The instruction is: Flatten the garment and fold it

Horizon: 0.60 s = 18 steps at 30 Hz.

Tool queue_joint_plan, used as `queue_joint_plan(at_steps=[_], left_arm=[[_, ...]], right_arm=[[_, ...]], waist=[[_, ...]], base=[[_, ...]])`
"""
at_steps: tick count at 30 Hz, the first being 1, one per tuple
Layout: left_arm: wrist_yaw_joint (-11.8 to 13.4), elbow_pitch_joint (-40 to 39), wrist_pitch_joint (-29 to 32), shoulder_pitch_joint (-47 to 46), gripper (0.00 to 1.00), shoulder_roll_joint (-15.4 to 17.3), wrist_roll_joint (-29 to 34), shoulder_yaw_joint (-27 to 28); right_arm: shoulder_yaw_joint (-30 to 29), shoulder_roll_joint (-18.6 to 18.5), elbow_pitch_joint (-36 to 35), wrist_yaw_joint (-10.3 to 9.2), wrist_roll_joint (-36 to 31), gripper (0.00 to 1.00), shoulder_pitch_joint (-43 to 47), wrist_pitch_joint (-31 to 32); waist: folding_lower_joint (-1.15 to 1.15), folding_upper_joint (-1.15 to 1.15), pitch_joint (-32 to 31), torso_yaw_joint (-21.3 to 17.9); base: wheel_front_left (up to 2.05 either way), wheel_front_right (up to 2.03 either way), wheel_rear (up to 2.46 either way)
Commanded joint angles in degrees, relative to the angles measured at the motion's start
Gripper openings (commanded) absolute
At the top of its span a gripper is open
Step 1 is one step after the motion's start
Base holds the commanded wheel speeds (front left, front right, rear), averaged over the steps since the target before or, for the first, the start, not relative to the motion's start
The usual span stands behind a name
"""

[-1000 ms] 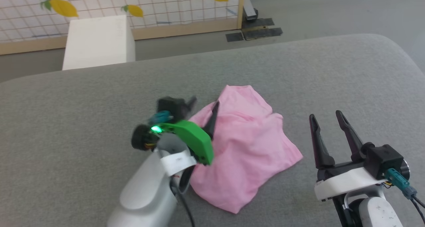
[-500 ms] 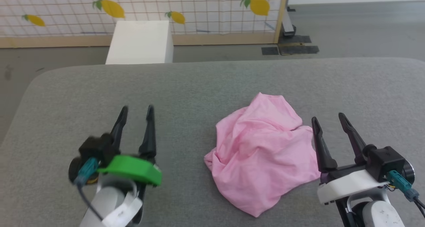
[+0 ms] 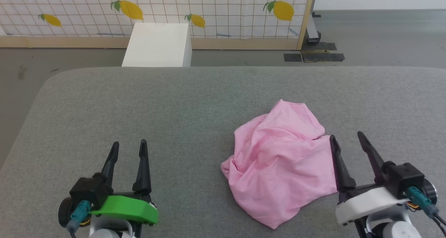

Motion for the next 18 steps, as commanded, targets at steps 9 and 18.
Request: queue_joint_plan(at_steps=[9,18], left_arm=[[-2.2,-0.7,-0.3,0.1,1.0,-2.0,2.0,1.5],[-3.0,-0.5,-0.3,-1.2,1.0,-2.8,2.6,1.4]], right_arm=[[12.6,-0.7,6.3,-0.09,1.6,1.0,-1.0,20.7],[24.8,-2.5,8.7,-0.09,2.7,1.0,-9.4,26.9]], waist=[[0.0,0.0,1.3,1.7],[0.0,0.0,4.0,3.9]], base=[[0.0,0.0,0.0],[0.0,0.0,0.0]])
